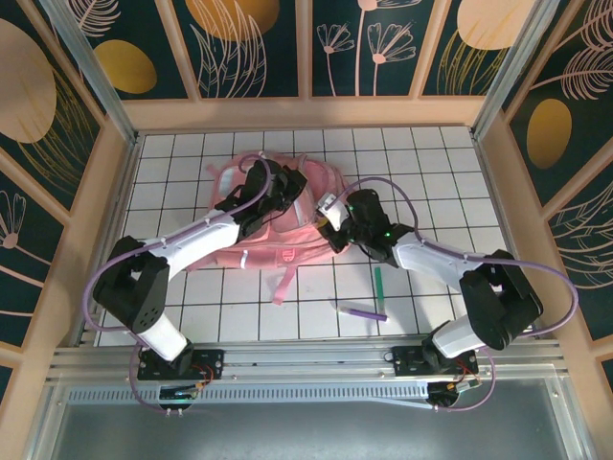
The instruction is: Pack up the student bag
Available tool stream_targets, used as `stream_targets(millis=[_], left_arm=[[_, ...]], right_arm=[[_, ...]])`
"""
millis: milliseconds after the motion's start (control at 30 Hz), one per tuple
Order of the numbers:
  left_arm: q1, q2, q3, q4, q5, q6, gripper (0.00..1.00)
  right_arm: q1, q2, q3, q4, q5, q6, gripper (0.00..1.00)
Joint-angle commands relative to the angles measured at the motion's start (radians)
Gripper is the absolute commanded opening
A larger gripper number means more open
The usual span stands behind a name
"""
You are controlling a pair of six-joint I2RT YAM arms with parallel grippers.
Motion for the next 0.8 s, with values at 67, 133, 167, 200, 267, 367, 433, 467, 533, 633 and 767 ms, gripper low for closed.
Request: stream_targets(millis=[67,133,167,200,267,367,433,467,533,633,767], left_arm=[[-0.008,0.058,0.042,0.129,-0.219,-0.111,0.00],[-0.007,0.112,0.111,0.095,-0.254,-0.069,0.00],[-0.008,0.140,0.153,0.078,-0.257,-0.055,0.00],[-0.007,0.169,0.195,0.052,-0.251,-0.054,0.00],[-0.008,0.215,0.239,0.036,-0.222,-0.074,0.00],[-0.008,0.255,0.226,0.062,-0.209,-0.133,0.00],[-0.008,0.258,0.205,0.060,-0.251,-0.149,0.00],[-0.007,0.251,0.189,0.064,-0.275,-0.154,0.00],[-0.007,0.236,0.167,0.062,-0.313,-0.162,0.00],[-0.007,0.217,0.160,0.055,-0.321,-0.157,0.00],[-0.008,0.196,0.153,0.066,-0.298,-0.202,0.00]], right_arm=[[-0.048,0.051,-0.017,0.048,-0.004,-0.037,0.00],[-0.039,0.069,-0.019,0.093,-0.031,-0.002,0.00],[-0.028,0.081,-0.020,0.119,-0.045,0.011,0.00],[-0.011,0.094,-0.020,0.137,-0.062,0.011,0.00],[0.026,0.118,-0.008,0.139,-0.064,-0.006,0.00],[0.064,0.136,0.004,0.102,-0.046,-0.042,0.00],[0.062,0.141,-0.003,0.091,-0.056,-0.058,0.00],[0.059,0.141,0.000,0.061,-0.073,-0.083,0.00],[0.055,0.137,0.021,-0.012,-0.092,-0.115,0.00],[0.060,0.127,0.022,-0.004,-0.133,-0.072,0.00],[0.129,0.179,0.017,0.176,-0.109,0.099,0.01]])
